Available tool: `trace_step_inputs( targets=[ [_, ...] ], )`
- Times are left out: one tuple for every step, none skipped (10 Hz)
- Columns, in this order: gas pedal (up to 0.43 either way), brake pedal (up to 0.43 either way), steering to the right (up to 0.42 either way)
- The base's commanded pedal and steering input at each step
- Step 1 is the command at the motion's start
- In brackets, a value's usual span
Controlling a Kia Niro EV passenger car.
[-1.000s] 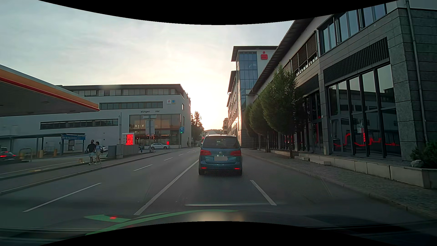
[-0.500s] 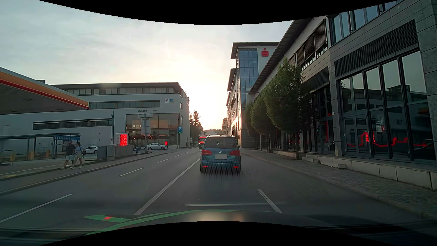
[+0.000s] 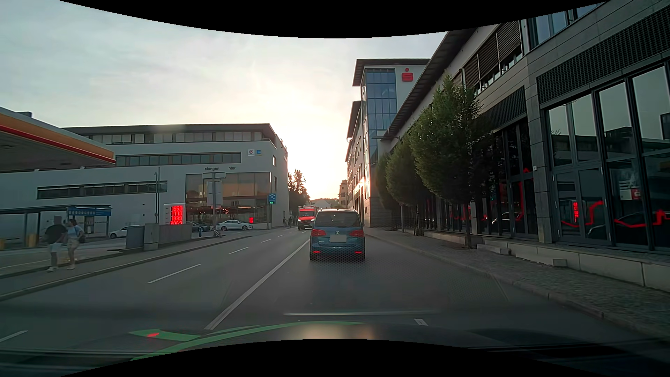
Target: Follow the waypoints while adhering to traffic rules and regulations
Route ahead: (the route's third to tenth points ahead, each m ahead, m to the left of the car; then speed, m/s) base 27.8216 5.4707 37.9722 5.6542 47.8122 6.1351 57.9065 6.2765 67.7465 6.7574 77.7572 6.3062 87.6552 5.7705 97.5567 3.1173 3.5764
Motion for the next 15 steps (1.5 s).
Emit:
trace_step_inputs(
  targets=[
    [0.169,0.000,0.012],
    [0.169,0.000,0.012],
    [0.177,0.000,0.012],
    [0.177,0.000,0.012],
    [0.177,0.000,0.012],
    [0.197,0.000,0.012],
    [0.240,0.000,0.011],
    [0.268,0.000,0.010],
    [0.268,0.000,0.006],
    [0.268,0.000,0.005],
    [0.268,0.000,0.005],
    [0.268,0.000,0.005],
    [0.268,0.000,0.004],
    [0.268,0.000,0.004],
    [0.268,0.000,0.004]
  ],
)
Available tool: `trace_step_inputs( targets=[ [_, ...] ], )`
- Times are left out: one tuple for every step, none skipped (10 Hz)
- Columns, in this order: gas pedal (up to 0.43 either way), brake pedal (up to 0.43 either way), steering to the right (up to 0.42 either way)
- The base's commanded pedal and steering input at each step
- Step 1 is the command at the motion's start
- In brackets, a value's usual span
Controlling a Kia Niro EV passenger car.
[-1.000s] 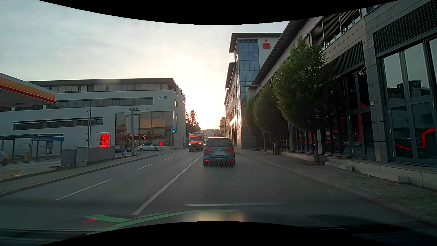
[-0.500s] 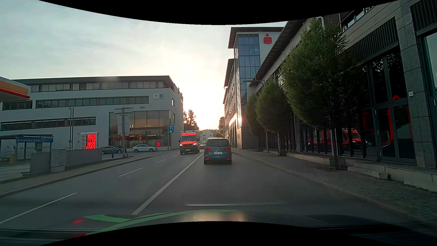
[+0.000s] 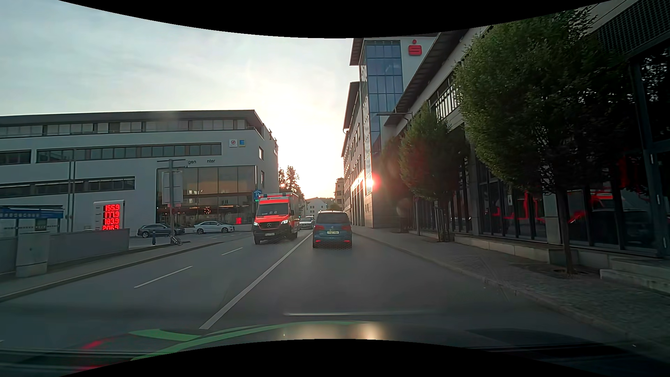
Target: Follow the waypoints while adhering to traffic rules and regulations
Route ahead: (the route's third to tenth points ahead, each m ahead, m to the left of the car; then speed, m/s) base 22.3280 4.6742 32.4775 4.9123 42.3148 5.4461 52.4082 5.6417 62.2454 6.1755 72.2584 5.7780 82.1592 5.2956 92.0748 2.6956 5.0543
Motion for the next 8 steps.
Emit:
trace_step_inputs(
  targets=[
    [0.268,0.000,0.005],
    [0.268,0.000,0.005],
    [0.268,0.000,0.005],
    [0.268,0.000,0.005],
    [0.268,0.000,0.004],
    [0.268,0.000,0.003],
    [0.268,0.000,0.001],
    [0.268,0.000,0.001]
  ],
)
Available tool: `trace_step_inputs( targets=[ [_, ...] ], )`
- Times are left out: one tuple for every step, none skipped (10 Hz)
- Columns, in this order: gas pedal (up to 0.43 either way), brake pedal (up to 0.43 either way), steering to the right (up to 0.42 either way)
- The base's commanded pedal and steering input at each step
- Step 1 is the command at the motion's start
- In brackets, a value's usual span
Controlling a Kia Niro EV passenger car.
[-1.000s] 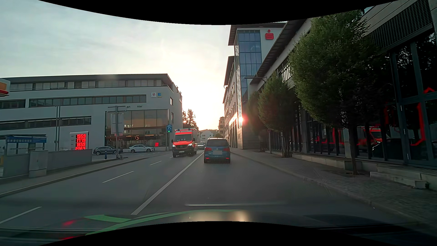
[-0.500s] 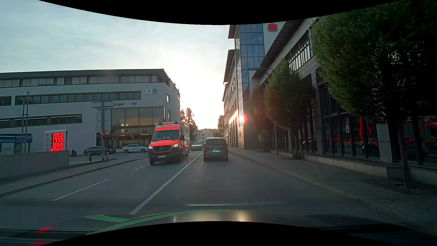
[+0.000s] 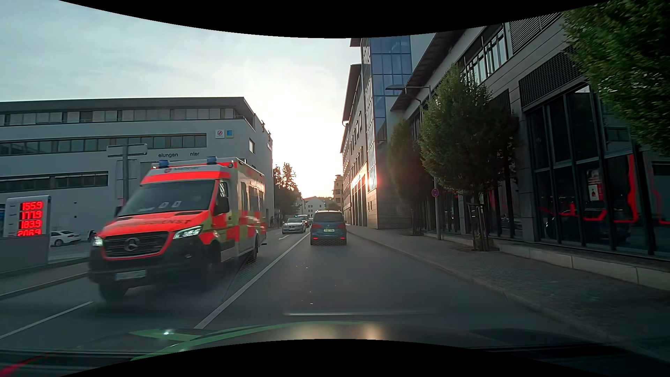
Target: Follow the waypoints while adhering to traffic rules and regulations
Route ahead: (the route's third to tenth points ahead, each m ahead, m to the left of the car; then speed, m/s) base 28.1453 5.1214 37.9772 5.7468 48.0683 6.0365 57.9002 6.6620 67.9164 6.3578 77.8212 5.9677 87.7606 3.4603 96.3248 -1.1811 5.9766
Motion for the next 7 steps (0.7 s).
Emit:
trace_step_inputs(
  targets=[
    [0.268,0.000,0.000],
    [0.268,0.000,-0.004],
    [0.268,0.000,-0.011],
    [0.268,0.000,-0.013],
    [0.260,0.000,-0.012],
    [0.248,0.000,-0.009],
    [0.228,0.000,-0.004]
  ],
)
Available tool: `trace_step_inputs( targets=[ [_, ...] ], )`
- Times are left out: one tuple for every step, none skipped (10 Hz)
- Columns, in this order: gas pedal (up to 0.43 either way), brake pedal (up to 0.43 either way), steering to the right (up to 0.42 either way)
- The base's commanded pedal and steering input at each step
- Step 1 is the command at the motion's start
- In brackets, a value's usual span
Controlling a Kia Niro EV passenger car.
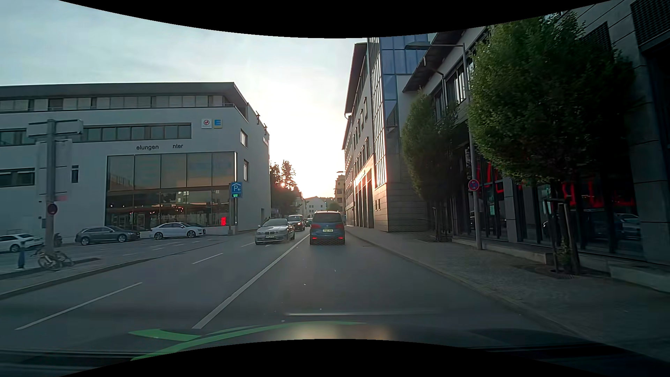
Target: Follow the waypoints while adhering to traffic rules and regulations
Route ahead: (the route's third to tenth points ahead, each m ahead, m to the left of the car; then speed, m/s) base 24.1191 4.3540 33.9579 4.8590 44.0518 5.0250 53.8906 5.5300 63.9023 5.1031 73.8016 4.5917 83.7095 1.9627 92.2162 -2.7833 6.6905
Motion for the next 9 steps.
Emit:
trace_step_inputs(
  targets=[
    [0.228,0.000,-0.003],
    [0.228,0.000,-0.003],
    [0.220,0.000,-0.003],
    [0.150,0.000,-0.003],
    [0.087,0.000,-0.003],
    [0.028,0.000,-0.003],
    [0.028,0.000,-0.003],
    [0.028,0.000,-0.003],
    [0.028,0.000,-0.003]
  ],
)
